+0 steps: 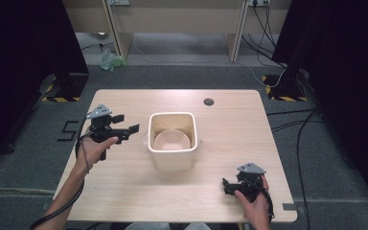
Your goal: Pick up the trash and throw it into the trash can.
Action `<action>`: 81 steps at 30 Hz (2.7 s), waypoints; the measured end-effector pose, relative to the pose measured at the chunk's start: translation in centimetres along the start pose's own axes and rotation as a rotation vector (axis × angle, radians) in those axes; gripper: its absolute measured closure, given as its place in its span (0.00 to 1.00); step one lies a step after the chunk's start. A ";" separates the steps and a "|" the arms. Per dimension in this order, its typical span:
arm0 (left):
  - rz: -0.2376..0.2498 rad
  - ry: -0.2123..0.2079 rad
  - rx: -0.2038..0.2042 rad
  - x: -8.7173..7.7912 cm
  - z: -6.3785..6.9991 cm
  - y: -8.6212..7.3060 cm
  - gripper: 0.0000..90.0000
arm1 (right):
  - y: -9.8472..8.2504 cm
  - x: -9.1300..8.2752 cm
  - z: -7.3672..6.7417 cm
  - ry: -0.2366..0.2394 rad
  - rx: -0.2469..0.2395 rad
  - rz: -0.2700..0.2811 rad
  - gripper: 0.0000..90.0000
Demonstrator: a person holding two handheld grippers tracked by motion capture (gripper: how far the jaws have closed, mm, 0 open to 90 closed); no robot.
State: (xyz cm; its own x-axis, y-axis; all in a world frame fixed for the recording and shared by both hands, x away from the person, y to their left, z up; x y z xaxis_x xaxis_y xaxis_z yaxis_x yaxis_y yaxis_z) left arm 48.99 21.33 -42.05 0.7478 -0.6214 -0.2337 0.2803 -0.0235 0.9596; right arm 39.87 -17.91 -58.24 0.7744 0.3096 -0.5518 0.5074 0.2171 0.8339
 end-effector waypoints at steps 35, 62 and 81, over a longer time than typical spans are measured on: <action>-0.048 0.073 -0.049 -1.4 -2.9 -7.4 0.19 | 0.0 0.0 0.0 0.000 -0.002 0.001 0.02; -0.154 0.104 -0.077 -2.9 -4.0 -13.9 0.20 | 0.0 0.0 0.0 0.000 0.000 0.000 0.02; -0.206 0.097 -0.061 -3.3 -3.0 -16.1 0.20 | 0.0 0.0 0.0 0.000 -0.003 0.001 0.02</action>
State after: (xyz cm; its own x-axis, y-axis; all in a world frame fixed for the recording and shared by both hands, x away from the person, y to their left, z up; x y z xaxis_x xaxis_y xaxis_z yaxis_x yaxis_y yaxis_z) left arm 43.80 26.08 -57.18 0.7246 -0.5303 -0.4402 0.4664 -0.0929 0.8797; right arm 39.88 -17.93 -58.24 0.7747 0.3101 -0.5510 0.5055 0.2197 0.8344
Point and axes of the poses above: each handheld gripper's, and its own axes: x roughly forward along the jaws, y roughly out of its top, z roughly to its right, the point moved 9 cm from there along x, roughly forward along the jaws, and after that the axes turned 12 degrees about z, right-handed, at the moved point
